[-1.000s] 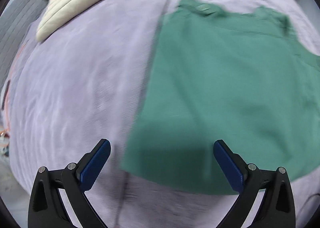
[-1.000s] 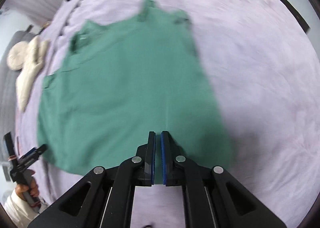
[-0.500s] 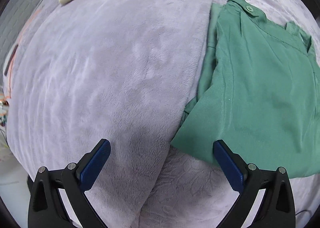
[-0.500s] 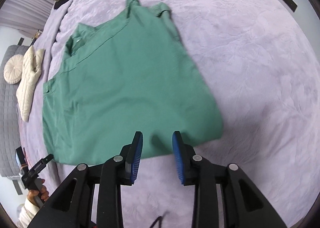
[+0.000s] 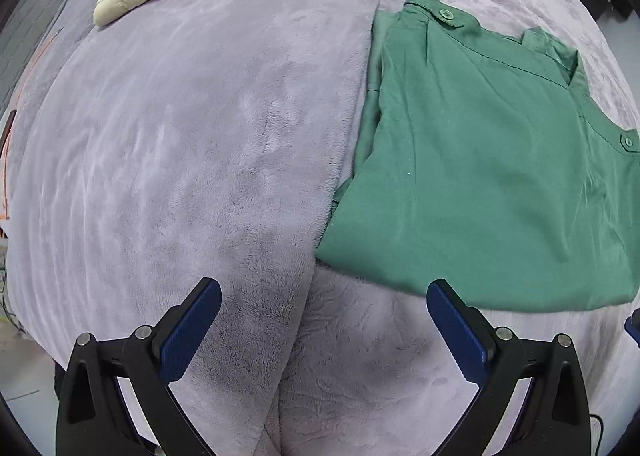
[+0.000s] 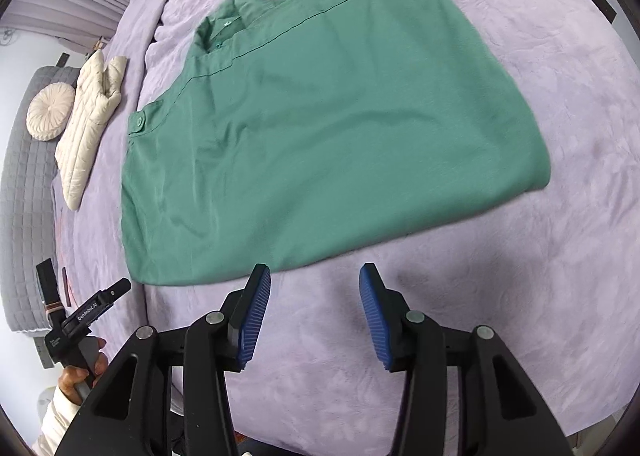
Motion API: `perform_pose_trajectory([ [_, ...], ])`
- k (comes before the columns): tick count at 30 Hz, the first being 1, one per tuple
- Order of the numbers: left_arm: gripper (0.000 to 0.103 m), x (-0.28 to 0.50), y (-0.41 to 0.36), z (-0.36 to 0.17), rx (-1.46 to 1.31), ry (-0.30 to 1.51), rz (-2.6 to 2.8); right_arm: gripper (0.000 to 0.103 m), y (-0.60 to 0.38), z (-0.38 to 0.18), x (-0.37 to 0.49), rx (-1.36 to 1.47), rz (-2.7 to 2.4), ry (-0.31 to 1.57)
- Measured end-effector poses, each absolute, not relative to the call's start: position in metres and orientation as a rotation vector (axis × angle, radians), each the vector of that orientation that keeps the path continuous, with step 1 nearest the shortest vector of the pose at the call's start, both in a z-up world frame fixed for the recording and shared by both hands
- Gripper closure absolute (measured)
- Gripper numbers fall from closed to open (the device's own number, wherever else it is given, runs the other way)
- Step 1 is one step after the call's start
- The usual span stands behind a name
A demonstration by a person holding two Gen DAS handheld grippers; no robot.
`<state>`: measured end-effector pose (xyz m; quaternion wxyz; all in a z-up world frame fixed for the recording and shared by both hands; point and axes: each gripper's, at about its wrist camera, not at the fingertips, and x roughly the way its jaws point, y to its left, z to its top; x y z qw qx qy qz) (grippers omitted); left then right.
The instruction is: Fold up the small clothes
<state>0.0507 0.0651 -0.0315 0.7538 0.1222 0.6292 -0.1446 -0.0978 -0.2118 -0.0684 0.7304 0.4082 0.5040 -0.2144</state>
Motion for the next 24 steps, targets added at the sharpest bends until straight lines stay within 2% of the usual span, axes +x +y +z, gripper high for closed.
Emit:
perform_pose_trajectory([
  [2, 0.000, 0.049, 0.056, -0.036, 0.276, 1.374, -0.334, 0.050, -0.205, -0.070, -0.094, 0.906, -0.469, 1.110],
  [4, 0.000, 0.055, 0.047, -0.039, 0.281, 1.380, -0.348, 0.041, -0.197, -0.071, -0.090, 0.906, -0.463, 1.114],
  [8, 0.000, 0.052, 0.042, -0.039, 0.280, 1.391, -0.365, 0.041, -0.182, -0.074, -0.082, 0.903, -0.446, 1.128],
  [11, 0.000, 0.055, 0.047, -0.043, 0.255, 1.394, -0.373, 0.036, -0.173, -0.078, -0.076, 0.915, -0.430, 1.130],
  [15, 0.000, 0.066, 0.062, -0.059, 0.226, 1.369, -0.397, 0.023, -0.160, -0.085, -0.064, 0.942, -0.399, 1.119],
  [24, 0.000, 0.099, 0.087, -0.087, 0.188, 1.403, -0.427, 0.022, -0.131, -0.112, -0.025, 1.077, -0.314, 1.111],
])
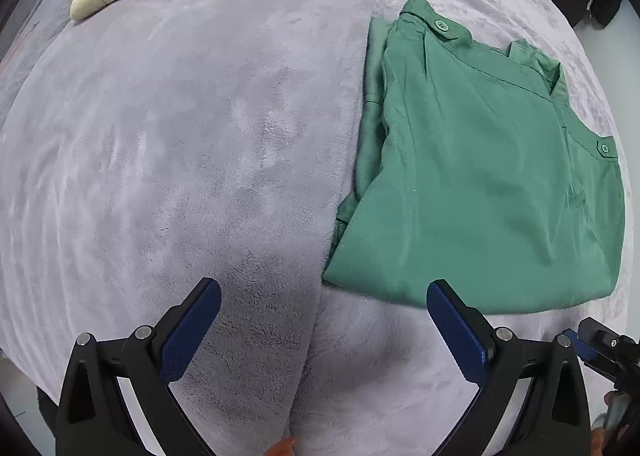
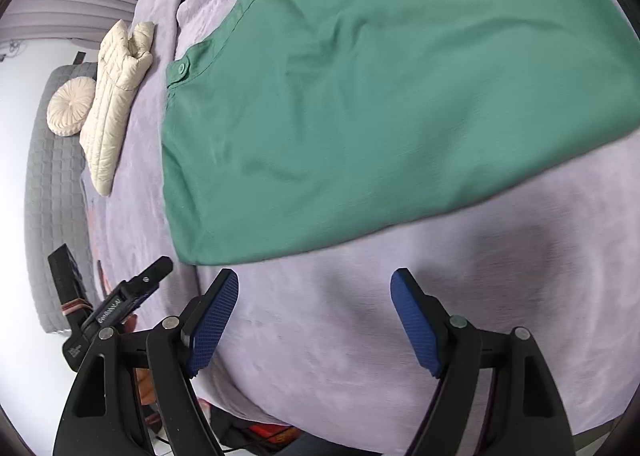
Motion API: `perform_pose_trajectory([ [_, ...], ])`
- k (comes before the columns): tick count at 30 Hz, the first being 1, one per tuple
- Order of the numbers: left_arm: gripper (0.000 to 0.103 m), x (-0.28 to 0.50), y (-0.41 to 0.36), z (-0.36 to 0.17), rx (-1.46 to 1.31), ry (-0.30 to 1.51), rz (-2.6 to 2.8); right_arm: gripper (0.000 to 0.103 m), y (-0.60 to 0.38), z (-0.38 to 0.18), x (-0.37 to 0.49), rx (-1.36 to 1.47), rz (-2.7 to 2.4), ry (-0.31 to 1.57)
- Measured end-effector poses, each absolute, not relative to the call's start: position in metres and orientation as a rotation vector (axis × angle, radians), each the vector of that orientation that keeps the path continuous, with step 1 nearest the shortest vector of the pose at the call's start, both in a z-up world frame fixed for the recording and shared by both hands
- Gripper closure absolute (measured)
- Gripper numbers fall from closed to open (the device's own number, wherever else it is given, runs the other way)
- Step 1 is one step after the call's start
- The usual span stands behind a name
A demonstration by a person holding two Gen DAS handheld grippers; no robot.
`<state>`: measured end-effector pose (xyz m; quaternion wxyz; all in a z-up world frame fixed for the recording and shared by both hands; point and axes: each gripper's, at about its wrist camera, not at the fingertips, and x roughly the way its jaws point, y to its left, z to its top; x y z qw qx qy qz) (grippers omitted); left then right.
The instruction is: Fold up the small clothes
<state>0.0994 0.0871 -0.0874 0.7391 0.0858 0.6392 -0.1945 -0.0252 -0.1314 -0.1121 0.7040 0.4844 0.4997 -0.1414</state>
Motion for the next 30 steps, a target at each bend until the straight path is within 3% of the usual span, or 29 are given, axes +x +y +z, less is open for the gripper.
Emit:
perform_pose_trajectory([
  [16, 0.000, 0.132, 0.150, -0.106, 0.071, 1.489, -0.351, 0.022, -0.074, -0.183, 0.053, 1.442, -0.090, 1.069],
  [24, 0.000, 0.137, 0.172, -0.107, -0.214, 1.551, -0.533, 0.022, -0.085, -0.191, 0.062, 1.564, -0.136, 0.840],
  [26, 0.000, 0.141, 0.170, -0.109, -0.298, 1.573, -0.588, 0.061, -0.089, -0.190, 0.063, 1.560, -0.148, 0.840],
  [27, 0.000, 0.144, 0.168, -0.110, -0.343, 1.584, -0.623, 0.094, -0.090, -0.189, 0.064, 1.555, -0.146, 0.846],
  [30, 0.000, 0.155, 0.155, -0.113, -0.391, 1.609, -0.699, 0.095, -0.096, -0.174, 0.062, 1.526, -0.074, 0.788],
])
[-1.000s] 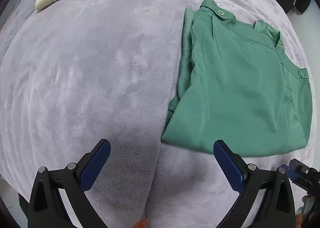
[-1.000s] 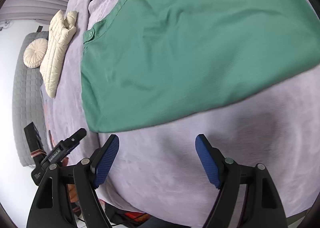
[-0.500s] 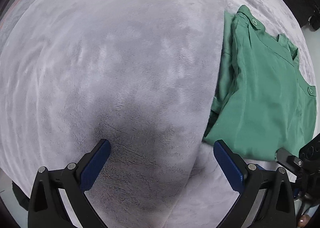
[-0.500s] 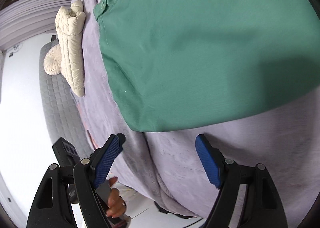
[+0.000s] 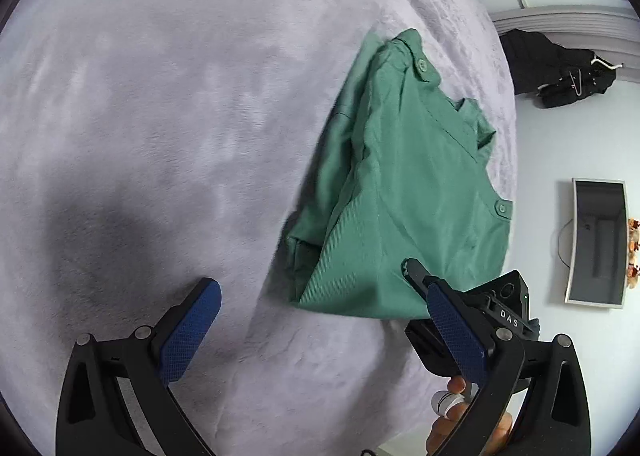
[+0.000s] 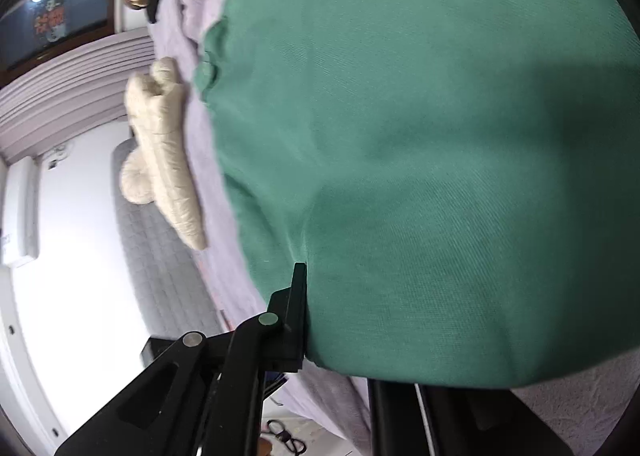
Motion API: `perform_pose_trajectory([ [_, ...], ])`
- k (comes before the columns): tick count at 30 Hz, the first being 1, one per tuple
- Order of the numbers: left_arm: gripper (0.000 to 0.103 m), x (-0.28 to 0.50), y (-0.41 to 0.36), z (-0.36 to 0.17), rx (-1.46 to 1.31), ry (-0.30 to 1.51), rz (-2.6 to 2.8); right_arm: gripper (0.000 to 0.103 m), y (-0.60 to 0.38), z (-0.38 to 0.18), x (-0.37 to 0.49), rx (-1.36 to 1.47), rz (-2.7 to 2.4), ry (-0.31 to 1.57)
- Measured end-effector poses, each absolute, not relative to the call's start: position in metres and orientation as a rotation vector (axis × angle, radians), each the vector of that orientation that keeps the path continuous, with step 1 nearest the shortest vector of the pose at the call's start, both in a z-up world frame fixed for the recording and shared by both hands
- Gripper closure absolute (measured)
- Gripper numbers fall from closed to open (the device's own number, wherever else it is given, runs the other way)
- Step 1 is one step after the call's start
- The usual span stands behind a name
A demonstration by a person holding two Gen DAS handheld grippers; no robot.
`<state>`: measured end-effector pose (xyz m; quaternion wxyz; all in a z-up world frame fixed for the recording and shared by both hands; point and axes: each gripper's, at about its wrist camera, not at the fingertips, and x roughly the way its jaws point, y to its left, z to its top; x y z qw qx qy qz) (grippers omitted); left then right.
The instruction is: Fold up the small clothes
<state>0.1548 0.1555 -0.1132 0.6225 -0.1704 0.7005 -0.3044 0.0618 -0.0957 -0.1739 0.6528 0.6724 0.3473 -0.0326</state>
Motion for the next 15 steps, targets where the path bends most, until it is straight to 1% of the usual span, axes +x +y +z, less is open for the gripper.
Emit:
perform_pose_trajectory([
  [6, 0.000, 0.189, 0.106, -0.122, -0.412, 1.628, -0.829, 0.095, -0.106, -0.127, 0.067, 1.386, 0.008, 0.740],
  [12, 0.000, 0.219, 0.044, -0.133, -0.403, 1.649, -0.886, 0.095, -0.109, -0.120, 0.069, 1.333, 0.029, 0.765],
  [15, 0.000, 0.223, 0.017, -0.137, -0.321, 1.670, -0.884, 0.095, -0.105, -0.121, 0.068, 1.335, 0.034, 0.778],
])
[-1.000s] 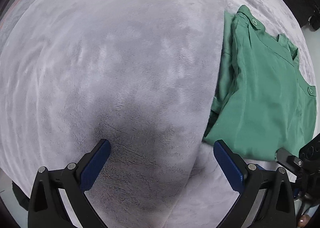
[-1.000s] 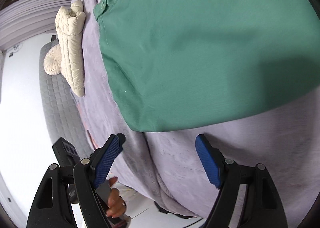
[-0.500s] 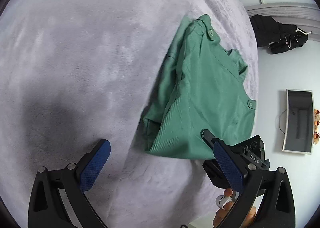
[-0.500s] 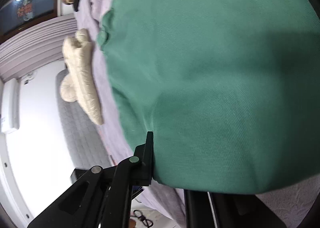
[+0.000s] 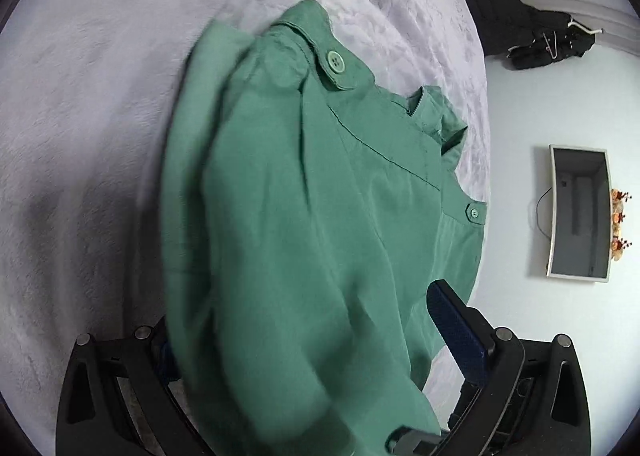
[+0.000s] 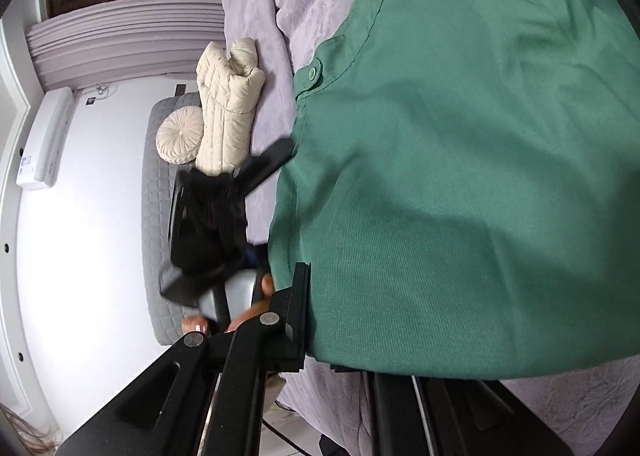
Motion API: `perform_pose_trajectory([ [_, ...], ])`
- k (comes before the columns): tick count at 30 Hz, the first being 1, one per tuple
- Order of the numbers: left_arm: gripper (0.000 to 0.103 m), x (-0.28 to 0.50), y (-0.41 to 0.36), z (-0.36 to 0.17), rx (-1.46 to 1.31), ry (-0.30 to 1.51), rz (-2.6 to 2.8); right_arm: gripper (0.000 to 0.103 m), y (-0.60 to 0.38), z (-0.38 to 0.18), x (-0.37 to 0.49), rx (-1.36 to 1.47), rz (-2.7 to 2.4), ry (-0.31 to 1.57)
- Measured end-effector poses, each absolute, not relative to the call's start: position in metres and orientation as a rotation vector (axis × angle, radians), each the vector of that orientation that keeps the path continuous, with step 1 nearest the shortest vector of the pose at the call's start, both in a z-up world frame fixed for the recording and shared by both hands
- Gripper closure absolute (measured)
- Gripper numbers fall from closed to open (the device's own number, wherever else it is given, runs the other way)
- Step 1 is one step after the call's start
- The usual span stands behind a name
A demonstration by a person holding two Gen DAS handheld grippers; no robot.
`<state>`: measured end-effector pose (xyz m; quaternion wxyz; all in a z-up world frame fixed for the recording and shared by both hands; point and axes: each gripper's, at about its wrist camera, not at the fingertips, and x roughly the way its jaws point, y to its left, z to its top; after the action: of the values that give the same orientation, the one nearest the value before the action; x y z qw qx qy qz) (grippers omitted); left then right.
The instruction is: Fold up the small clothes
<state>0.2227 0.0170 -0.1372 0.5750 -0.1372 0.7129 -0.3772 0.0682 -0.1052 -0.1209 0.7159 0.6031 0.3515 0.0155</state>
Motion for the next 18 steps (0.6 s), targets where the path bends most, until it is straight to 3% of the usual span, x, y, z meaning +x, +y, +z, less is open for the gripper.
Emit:
perform_pose_trajectory([
  [5, 0.000, 0.215, -0.012, -0.142, -0.131, 1.659, -0.871, 0.095, -0.107, -0.129, 0.053, 1.322, 0.040, 0.827],
  [11, 0.000, 0.214, -0.015, -0.152, -0.097, 1.644, -0.809, 0.091, -0.108, -0.126, 0.041, 1.228, 0.087, 0.962],
  [14, 0.000, 0.213, -0.021, -0.153, -0.067, 1.624, -0.786, 0.077, -0.120, -0.120, 0.028, 1.156, 0.079, 1.048],
  [15, 0.000, 0.212, -0.021, -0.152, -0.055, 1.613, -0.778, 0.063, -0.127, -0.117, 0.023, 1.137, 0.068, 1.061],
  [16, 0.008, 0.211, -0.022, -0.151, -0.042, 1.599, -0.767, 0.049, -0.136, -0.111, 0.017, 1.114, 0.051, 1.060],
  [17, 0.016, 0.209, -0.024, -0.150, -0.005, 1.574, -0.736, 0.044, -0.145, -0.106, 0.011, 1.090, 0.031, 1.050],
  [18, 0.039, 0.206, -0.023, -0.148, 0.060, 1.544, -0.697, 0.044, -0.154, -0.100, 0.007, 1.059, 0.004, 1.041],
])
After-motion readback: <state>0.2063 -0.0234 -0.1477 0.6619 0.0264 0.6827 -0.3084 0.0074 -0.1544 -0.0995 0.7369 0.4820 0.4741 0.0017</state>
